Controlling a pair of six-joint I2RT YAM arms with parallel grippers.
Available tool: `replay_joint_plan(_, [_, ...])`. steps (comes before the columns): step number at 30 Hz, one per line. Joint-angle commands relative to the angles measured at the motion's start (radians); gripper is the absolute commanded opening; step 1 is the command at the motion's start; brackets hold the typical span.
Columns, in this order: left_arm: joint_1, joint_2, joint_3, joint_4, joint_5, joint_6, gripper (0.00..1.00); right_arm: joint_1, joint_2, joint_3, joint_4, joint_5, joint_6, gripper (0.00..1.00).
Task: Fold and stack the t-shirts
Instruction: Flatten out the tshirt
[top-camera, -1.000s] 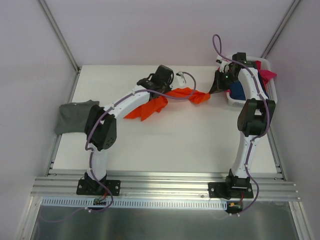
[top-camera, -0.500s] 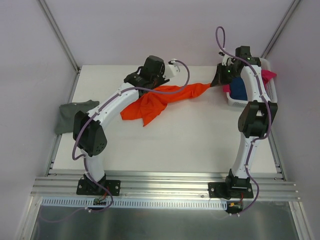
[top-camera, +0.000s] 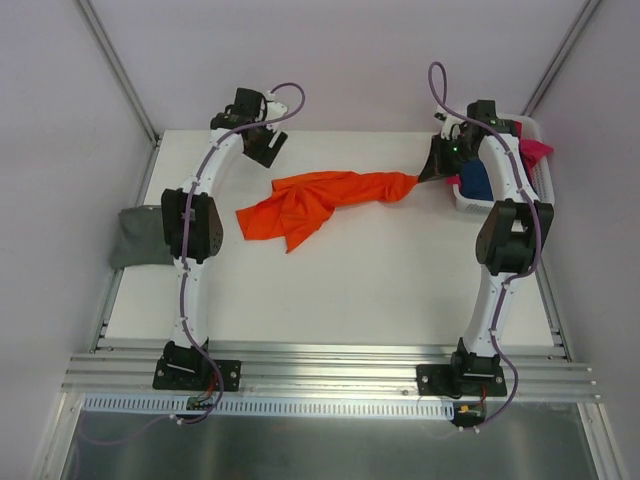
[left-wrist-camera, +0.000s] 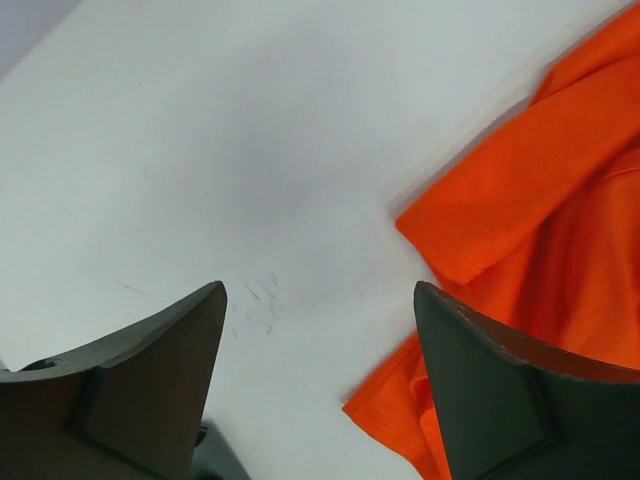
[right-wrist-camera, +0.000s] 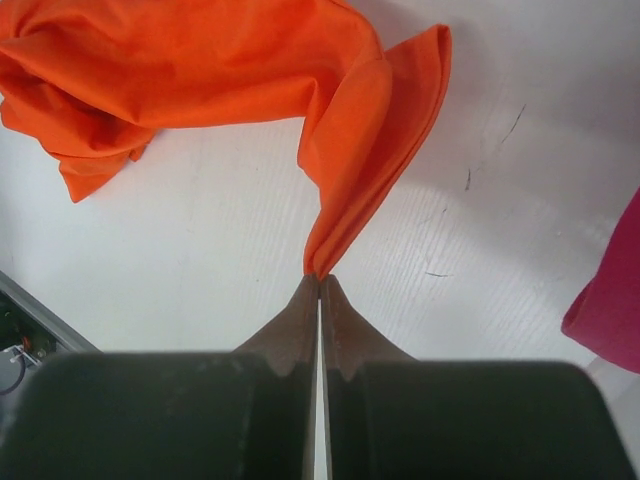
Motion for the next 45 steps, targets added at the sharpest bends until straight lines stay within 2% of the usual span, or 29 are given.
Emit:
replay_joint_plan(1, [-0.012, 0.040, 0.053, -0.112, 0.124, -0.009, 0.74, 0.016, -0.062, -0.027, -0.031, 0.006, -0.029, 0.01])
replay_joint_plan(5, [-0.020, 0.031, -0.016, -0.112, 0.167, 0.036, 0.72, 0.041, -0.065, -0.027, -0.045, 0.055, -0.060, 0.01])
replay_joint_plan(11, [-0.029, 0.008, -0.035, -0.101, 0.142, 0.045, 0.72, 0.073, -0.057, -0.029, -0.044, 0.098, -0.093, 0.01])
replay_joint_plan(22, [-0.037, 0.018, -0.078, -0.100, 0.112, 0.067, 0.69, 0.084, -0.042, -0.015, -0.040, 0.092, -0.087, 0.01])
replay_joint_plan(32, [-0.049, 0.113, 0.002, -0.101, 0.086, 0.100, 0.65, 0.084, -0.044, -0.032, -0.036, 0.089, -0.083, 0.01])
replay_joint_plan(45, [-0.051, 0.147, 0.051, -0.100, 0.078, 0.107, 0.62, 0.088, -0.041, -0.032, -0.031, 0.094, -0.081, 0.01])
